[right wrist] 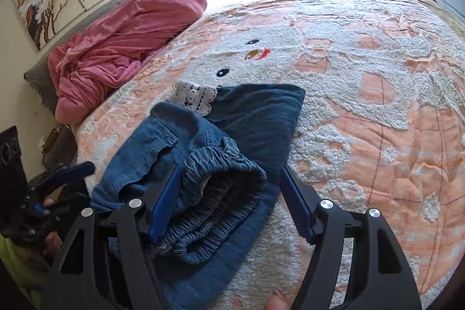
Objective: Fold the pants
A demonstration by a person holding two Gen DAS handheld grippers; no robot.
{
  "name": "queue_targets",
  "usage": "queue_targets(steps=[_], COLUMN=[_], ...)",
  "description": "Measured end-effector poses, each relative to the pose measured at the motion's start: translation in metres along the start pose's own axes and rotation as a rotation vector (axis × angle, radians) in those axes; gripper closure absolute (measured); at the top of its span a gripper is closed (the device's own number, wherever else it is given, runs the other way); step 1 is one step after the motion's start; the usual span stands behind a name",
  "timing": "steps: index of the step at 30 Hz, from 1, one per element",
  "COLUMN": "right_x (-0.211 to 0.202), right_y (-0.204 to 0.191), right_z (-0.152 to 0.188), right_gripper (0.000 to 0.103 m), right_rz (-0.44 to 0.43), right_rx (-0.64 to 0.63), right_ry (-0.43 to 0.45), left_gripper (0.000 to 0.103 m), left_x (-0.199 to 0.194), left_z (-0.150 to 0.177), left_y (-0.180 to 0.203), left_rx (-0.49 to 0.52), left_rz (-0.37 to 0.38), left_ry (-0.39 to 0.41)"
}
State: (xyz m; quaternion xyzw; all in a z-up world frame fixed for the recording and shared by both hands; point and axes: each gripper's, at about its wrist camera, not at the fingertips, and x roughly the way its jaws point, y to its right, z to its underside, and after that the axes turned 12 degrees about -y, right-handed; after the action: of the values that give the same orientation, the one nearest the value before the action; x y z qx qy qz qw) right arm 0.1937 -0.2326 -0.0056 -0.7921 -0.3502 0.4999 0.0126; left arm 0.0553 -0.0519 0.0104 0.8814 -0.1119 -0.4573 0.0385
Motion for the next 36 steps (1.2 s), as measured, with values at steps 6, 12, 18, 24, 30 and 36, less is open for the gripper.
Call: queue_targets(steps=[6,12,18,24,30,36], right_x=[-0.020,-0.001,0.044,0.077,0.062,0.086], right_y=[-0.013,-0.029,-0.045,-0.061,-0.084,-0.071], right_z=[-0.009,-0.047,-0.077,-0.075,-0.084,-0.088], right_gripper=[0.036,0.036,0.049,0.093,0.099,0.098], right_rz=[-0.008,0.012,0.082,0.028,0.148,0.259], right_rx=[-0.033,-0.081,-0.173,-0.265,-0.333,-0.325], right_ry=[0.086,-0.008,-0.185,-0.327,-0.209,-0.232], left_gripper=[0.053,0.074,0.074,0.074,0.073,0.073], left_x=[-0.001,0.020,0.028,0.028,0.025,0.026], left_z=[0.001,0.008,0.021,0.021,0.019,0.018], left_y=[0.026,0.038,0.045,0.037,0.035,0.035], left_rx=[0.109,0.145,0.178,0.146,0.122,0.110], left_rz=[0.011,0.071,0.065,0.103,0.112,0.107], left_ry=[0.043,-0.066,-0.090,-0.096,-0.090,-0.091])
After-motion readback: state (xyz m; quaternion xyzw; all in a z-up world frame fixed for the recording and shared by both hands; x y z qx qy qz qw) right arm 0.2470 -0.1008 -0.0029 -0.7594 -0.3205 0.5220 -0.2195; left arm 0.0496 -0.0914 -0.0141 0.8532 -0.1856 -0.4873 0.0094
